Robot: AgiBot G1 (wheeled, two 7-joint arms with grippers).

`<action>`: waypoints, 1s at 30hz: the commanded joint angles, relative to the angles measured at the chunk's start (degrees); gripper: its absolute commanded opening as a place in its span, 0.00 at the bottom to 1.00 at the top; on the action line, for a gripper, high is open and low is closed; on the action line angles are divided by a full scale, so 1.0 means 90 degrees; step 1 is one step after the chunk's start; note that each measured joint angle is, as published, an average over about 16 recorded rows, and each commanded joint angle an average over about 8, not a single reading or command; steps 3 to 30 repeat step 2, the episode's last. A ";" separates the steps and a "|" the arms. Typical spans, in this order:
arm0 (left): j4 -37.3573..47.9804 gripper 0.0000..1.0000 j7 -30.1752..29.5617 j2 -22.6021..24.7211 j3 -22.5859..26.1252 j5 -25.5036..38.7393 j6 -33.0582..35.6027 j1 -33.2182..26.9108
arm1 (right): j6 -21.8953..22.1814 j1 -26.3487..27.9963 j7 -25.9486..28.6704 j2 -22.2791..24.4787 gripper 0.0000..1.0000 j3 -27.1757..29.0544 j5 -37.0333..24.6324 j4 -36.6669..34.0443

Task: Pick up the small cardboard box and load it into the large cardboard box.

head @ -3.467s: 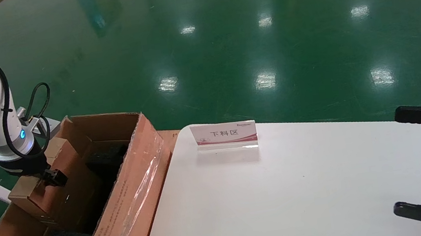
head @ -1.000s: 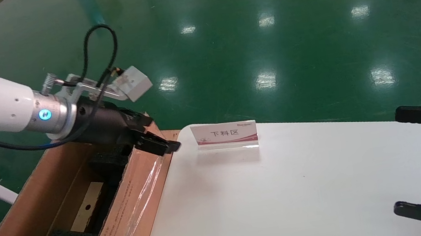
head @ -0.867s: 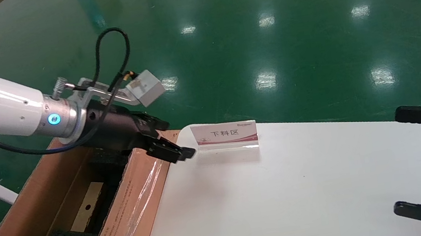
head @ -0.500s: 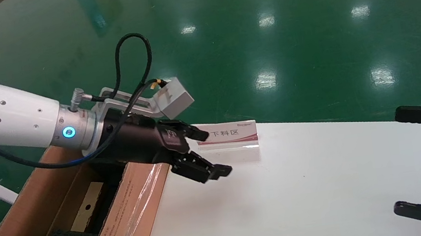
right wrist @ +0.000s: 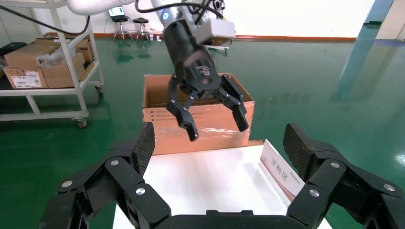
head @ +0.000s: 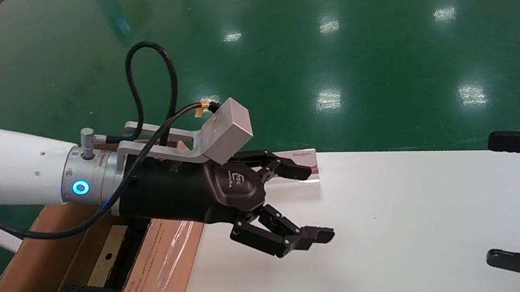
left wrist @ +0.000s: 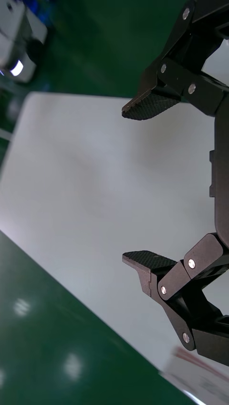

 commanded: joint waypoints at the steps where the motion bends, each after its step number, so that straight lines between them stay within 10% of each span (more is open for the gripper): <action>1: 0.0030 1.00 0.0434 0.0040 -0.0630 -0.0267 0.0209 0.0476 | 0.0000 0.0000 0.0000 0.0000 1.00 -0.0001 0.0001 0.0000; 30: 0.0034 1.00 0.0495 0.0046 -0.0720 -0.0305 0.0239 0.0544 | 0.0000 0.0000 -0.0001 0.0000 1.00 -0.0001 0.0001 0.0000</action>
